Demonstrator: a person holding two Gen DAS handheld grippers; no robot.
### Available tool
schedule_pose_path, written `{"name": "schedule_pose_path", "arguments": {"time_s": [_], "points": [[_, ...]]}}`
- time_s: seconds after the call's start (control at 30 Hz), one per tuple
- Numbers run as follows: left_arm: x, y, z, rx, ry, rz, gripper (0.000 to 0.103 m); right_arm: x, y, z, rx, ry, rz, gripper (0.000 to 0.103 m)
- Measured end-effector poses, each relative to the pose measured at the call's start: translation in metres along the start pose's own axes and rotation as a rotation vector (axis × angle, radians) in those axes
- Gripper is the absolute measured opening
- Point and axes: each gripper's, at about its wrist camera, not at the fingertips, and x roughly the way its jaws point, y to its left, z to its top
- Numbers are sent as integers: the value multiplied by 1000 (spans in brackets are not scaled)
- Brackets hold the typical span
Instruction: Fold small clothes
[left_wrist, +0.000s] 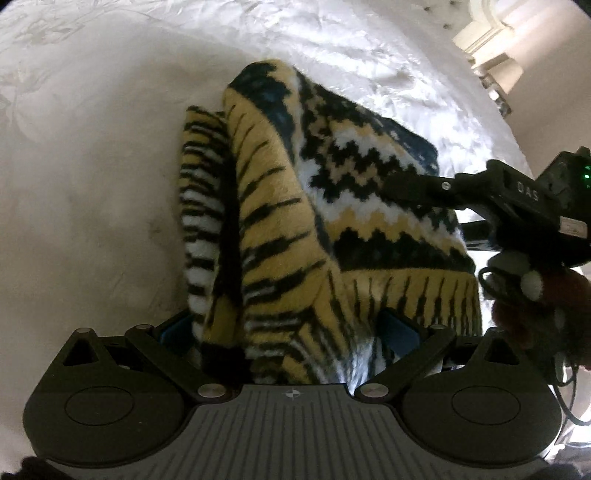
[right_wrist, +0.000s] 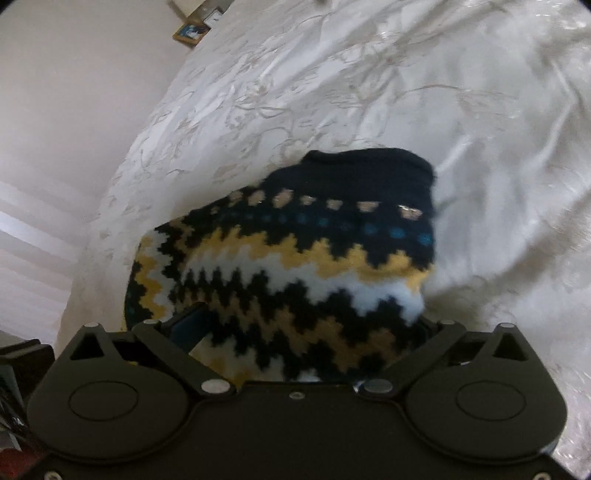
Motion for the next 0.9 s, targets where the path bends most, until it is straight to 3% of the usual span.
{"name": "schedule_pose_path", "arguments": {"time_s": [0.13, 0.27, 0.47, 0.6, 0.63, 0.67, 0.7, 0.73, 0.83, 0.9], "points": [[-3, 4, 1, -47, 0, -26, 102, -1, -1, 2, 21, -1, 3, 88], [-10, 11, -1, -84, -11, -65, 102, -3, -2, 2, 22, 10, 16, 88], [-7, 9, -5, -22, 7, -41, 102, -1, 0, -2, 34, 1, 5, 89], [-1, 5, -2, -51, 6, -27, 102, 4, 1, -1, 39, -5, 0, 90], [-1, 4, -1, -76, 7, -19, 102, 6, 3, -1, 37, -5, -3, 85], [0, 2, 2, -89, 6, -12, 94, 6, 5, 0, 28, -4, -11, 77], [-2, 0, 3, -82, -3, -33, 81, 5, 8, 1, 8, -9, -21, 63], [-3, -2, 4, -73, -8, -60, 59, 3, 12, 1, -8, -17, -37, 55], [-15, -13, 4, -53, -25, -56, 46, -11, 24, 0, -12, -45, -64, 48], [-29, -24, 1, -36, -46, -81, 44, -24, 34, -4, -9, -74, -66, 47]]}}
